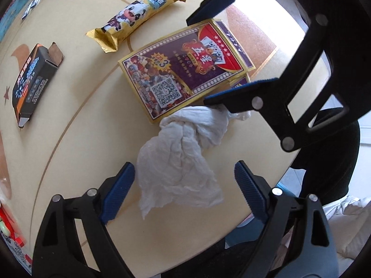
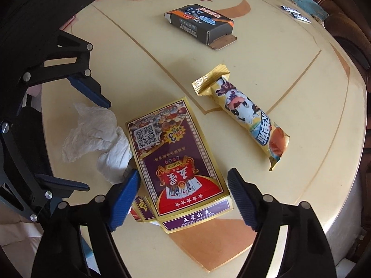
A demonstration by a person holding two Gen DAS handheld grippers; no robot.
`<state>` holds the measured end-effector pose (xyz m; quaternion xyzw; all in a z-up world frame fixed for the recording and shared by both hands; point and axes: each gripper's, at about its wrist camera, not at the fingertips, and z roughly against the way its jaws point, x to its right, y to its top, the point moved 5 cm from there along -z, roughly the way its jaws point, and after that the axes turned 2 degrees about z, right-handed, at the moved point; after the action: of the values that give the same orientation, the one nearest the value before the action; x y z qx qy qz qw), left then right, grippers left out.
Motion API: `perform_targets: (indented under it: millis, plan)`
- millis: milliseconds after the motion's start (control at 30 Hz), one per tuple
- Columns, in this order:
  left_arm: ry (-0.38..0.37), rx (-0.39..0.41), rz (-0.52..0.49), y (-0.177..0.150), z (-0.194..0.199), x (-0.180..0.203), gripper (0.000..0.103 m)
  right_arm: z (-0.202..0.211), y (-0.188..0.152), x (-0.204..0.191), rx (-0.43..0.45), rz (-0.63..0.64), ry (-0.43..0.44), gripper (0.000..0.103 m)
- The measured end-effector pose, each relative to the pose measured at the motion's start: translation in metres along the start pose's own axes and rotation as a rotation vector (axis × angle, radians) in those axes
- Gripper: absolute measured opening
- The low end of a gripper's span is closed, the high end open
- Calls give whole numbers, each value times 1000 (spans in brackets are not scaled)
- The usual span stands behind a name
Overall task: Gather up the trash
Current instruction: 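Grasp the white tissue with the left tool while the right tool grasps the purple card box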
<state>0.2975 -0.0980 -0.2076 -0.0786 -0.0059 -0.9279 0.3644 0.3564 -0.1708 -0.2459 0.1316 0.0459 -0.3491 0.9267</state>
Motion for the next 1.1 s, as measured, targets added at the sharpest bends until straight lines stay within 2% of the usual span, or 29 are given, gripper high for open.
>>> perform_targets:
  millis: [133, 300, 433, 500, 567, 767, 867, 1100]
  plan:
    - [22, -6, 11, 5, 7, -10, 71, 2, -1, -1, -7, 1, 41, 76]
    - [38, -4, 58, 13, 19, -30, 49, 8, -8, 3, 4, -22, 28, 76]
    - [41, -5, 84, 15, 25, -38, 37, 10, -3, 12, 14, -48, 61, 74]
    - [51, -4, 83, 15, 27, -39, 22, 10, -3, 14, 20, -47, 37, 72]
    - [63, -5, 87, 12, 25, -34, 17, 11, -1, 16, 27, -51, 26, 72]
    - [73, -3, 107, 8, 27, -35, 11, 15, -2, 13, 49, -87, -28, 71]
    - [78, 3, 122, 4, 28, -34, 10, 16, -2, 7, 66, -110, -78, 69]
    - [82, 33, 175, -6, 38, -36, 10, 25, -13, -11, 93, -161, -120, 65]
